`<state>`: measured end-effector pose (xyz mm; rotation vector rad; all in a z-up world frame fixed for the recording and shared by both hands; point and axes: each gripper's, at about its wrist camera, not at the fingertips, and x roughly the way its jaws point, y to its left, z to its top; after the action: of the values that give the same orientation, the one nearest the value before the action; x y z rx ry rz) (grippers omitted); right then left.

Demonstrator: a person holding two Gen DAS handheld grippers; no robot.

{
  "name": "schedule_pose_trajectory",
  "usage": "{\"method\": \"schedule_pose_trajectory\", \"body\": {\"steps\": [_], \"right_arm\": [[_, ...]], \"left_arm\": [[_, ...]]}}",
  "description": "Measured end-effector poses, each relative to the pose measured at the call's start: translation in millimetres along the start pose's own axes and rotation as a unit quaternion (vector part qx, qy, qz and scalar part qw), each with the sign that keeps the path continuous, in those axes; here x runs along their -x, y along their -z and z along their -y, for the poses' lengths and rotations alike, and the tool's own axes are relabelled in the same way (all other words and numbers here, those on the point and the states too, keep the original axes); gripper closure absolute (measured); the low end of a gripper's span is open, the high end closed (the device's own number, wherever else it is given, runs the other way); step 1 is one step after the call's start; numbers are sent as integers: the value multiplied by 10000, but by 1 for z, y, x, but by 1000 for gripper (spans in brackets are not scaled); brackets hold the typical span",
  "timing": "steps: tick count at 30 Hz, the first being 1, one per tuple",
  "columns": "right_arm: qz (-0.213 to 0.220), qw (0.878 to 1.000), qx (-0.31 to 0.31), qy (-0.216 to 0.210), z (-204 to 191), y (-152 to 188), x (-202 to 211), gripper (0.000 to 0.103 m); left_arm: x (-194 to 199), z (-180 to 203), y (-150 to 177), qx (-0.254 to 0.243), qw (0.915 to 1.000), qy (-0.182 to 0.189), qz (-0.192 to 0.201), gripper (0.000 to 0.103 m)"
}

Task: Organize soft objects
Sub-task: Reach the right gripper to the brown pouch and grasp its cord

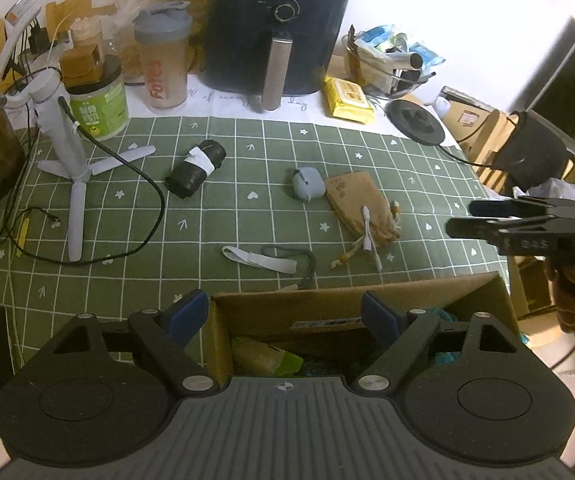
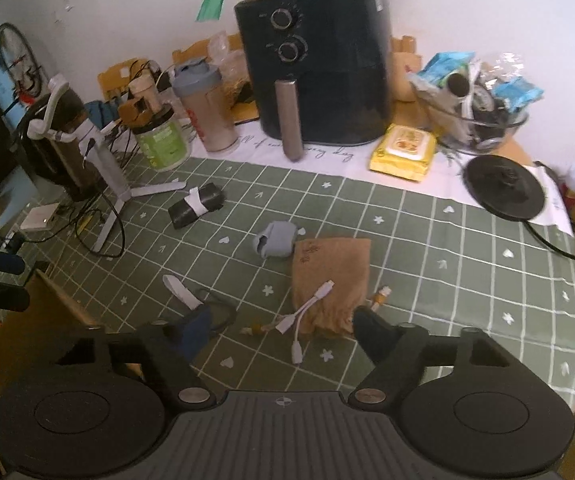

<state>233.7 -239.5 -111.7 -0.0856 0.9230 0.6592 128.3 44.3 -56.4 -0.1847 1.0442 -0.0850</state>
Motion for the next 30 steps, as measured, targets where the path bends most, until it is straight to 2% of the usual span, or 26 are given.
{"method": "schedule_pose_trajectory", "body": {"steps": [5,9,11,14,20,26,30], "right_arm": [[-173,9998,33,-128,12,-7,-30,42],[-354,9991,-59,-233,21,-10,-57,48],[-443,9985,-122,-286,26,-11,-70,58],[-575,9976,-224,-320,32,-12,-90,67],[-764,9954,-472,-329,40,-11,-124,71],[-916,9934,-679,-121,47,-10,-149,77],[-1078,9915,-730,-43,47,-7,-161,77]], "left_arm": [[-1,-2,0,160,9999,-2,-10,19],[-2,-3,-1,271,9996,-8,-13,19],[-1,-3,-2,314,9995,7,-3,19],[1,-4,-2,354,9994,8,20,19],[7,-10,-3,556,9984,-80,102,19],[13,-17,0,742,9970,-165,126,19],[12,-22,3,850,9961,-226,100,19]]}}
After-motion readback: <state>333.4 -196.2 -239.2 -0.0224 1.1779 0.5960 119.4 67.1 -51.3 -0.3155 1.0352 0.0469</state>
